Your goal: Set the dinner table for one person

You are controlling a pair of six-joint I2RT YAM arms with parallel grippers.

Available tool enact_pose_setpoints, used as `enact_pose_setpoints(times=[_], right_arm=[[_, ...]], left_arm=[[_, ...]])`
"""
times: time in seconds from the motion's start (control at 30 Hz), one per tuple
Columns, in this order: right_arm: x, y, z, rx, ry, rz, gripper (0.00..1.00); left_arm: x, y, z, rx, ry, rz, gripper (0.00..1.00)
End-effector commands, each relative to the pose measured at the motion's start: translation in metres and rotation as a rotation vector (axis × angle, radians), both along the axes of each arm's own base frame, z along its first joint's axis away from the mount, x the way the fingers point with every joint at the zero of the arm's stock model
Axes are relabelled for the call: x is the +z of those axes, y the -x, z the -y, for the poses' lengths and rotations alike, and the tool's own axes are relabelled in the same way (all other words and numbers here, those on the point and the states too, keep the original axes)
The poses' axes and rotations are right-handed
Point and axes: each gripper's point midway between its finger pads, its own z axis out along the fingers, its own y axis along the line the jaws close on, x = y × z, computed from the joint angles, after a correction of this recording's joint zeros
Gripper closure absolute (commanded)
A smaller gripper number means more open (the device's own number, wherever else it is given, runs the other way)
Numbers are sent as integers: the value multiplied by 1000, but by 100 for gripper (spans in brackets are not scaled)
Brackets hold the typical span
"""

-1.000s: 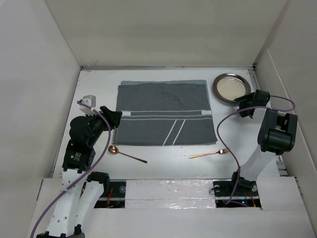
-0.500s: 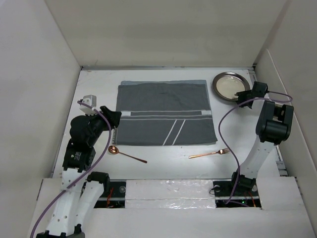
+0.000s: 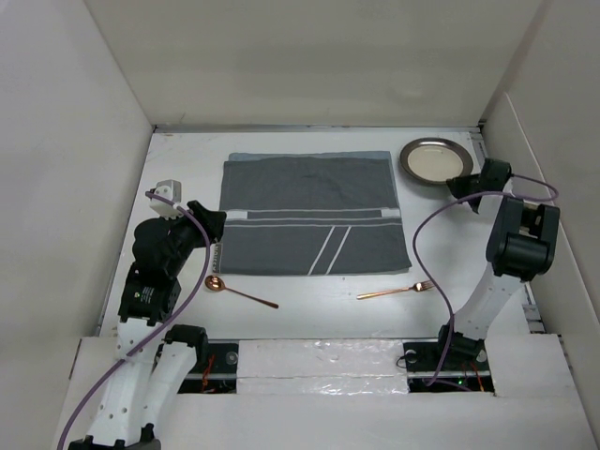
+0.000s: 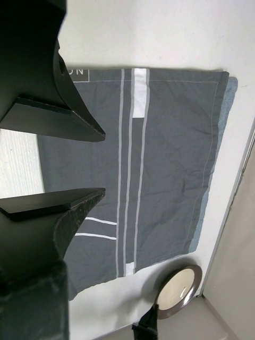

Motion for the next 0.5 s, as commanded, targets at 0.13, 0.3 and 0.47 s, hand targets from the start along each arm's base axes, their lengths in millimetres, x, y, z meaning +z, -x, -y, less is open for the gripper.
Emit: enact_pose_setpoints(times=[0.13,0.3,0.47], right_arm=[[190,16,-10,215,197,577,100],[243,49,-75,443,177,771,100],[227,92,-199,816,138,763,100]], left_arm=[[24,-2,0,-3,-4,73,64],[23,-2,1,-8,-2,69,64],[24,-2,-2,9,-4,74,64]])
